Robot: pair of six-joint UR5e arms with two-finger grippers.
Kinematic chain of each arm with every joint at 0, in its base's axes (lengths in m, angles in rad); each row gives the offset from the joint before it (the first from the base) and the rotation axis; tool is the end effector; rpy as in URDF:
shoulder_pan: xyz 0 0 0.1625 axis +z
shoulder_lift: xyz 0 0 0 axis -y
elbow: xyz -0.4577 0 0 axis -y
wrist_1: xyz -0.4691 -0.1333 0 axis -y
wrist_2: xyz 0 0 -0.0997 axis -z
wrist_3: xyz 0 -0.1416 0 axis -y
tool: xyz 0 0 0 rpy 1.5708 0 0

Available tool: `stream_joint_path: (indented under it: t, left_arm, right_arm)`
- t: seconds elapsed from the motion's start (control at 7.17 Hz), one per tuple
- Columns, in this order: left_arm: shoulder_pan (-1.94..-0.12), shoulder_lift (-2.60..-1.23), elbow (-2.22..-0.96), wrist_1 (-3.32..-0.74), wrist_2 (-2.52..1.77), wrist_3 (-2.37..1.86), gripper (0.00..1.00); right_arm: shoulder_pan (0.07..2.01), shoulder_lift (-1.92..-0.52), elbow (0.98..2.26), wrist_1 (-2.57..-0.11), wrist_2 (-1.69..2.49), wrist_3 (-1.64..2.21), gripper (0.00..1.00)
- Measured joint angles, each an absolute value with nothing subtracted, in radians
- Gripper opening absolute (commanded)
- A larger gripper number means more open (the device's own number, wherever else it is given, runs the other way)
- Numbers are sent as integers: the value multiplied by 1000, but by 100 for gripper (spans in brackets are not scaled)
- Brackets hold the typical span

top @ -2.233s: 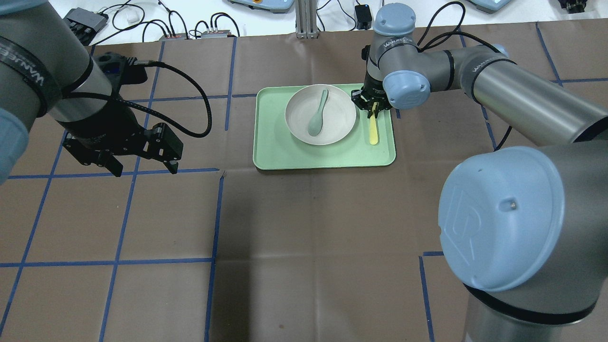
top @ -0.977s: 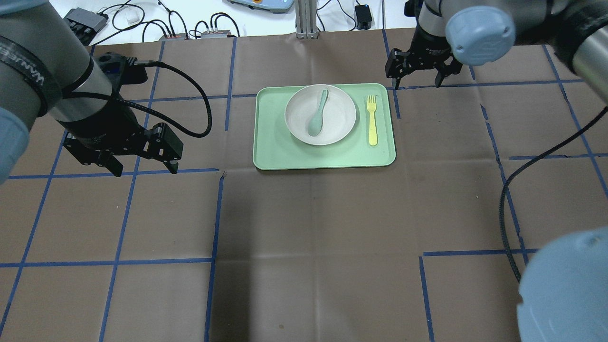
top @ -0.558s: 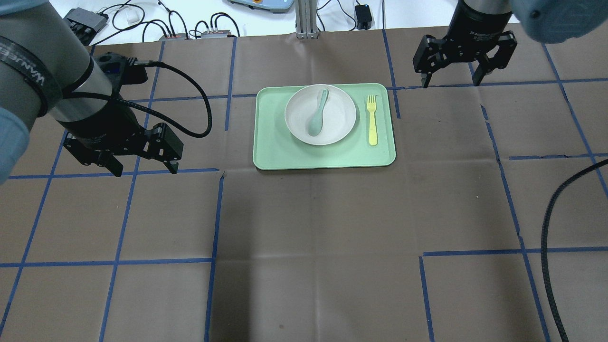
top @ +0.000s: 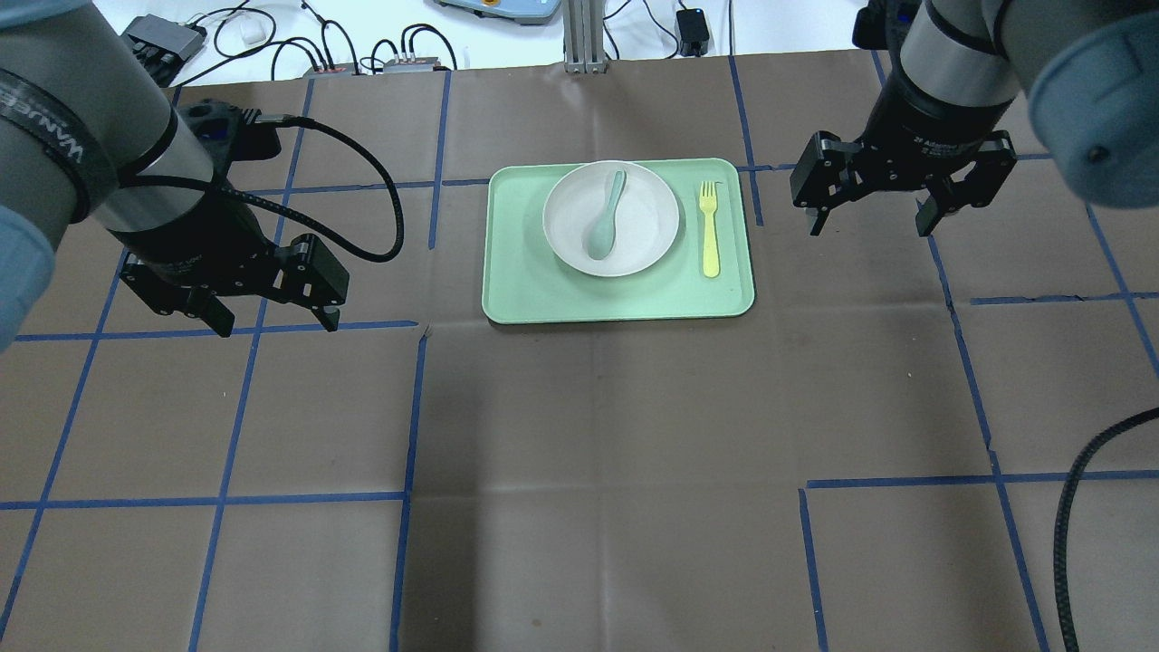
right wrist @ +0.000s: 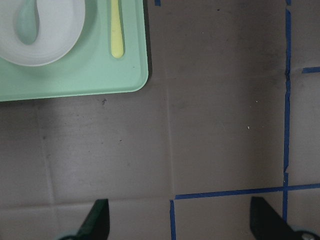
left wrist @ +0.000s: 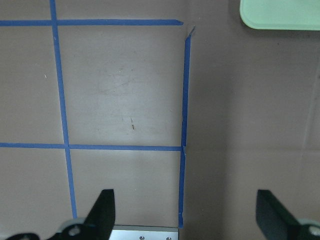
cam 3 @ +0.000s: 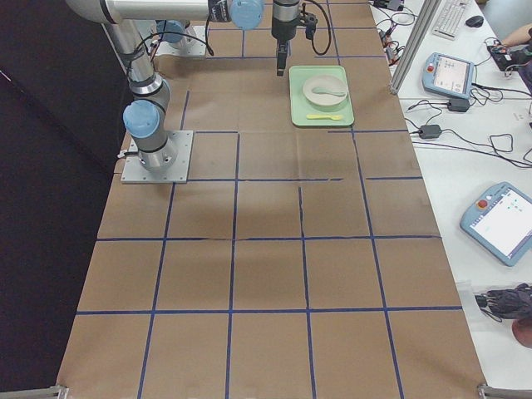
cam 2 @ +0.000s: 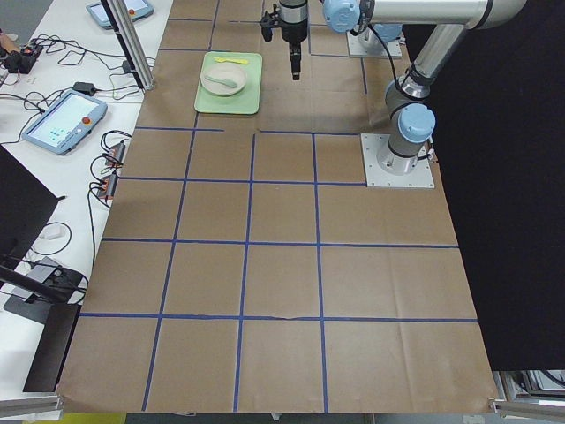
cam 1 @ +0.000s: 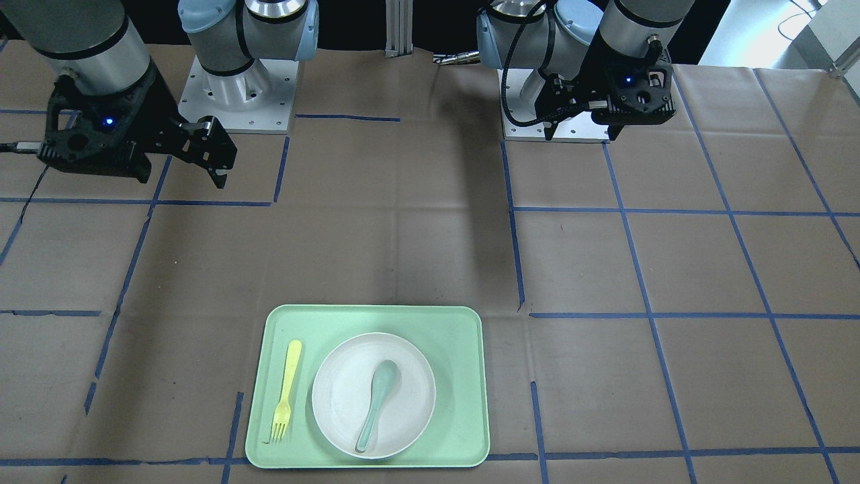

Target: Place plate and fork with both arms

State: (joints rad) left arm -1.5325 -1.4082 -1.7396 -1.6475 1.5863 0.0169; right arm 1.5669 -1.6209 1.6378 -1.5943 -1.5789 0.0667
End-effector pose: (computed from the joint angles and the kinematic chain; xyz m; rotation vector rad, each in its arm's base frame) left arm -0.1125 -0.4873 0.4619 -0.0324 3.1255 0.1303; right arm 0.1300 -0.5473 0.4708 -0.1106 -3.1317 0.0107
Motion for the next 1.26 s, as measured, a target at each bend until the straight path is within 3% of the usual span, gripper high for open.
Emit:
stream_joint_path:
  t: [1.26]
  left_arm:
    - [-1532,-1408,-1741,-1647,1586,17,100]
  right_arm:
    - [1575,-1559,1580,-1617,-1575,69,100]
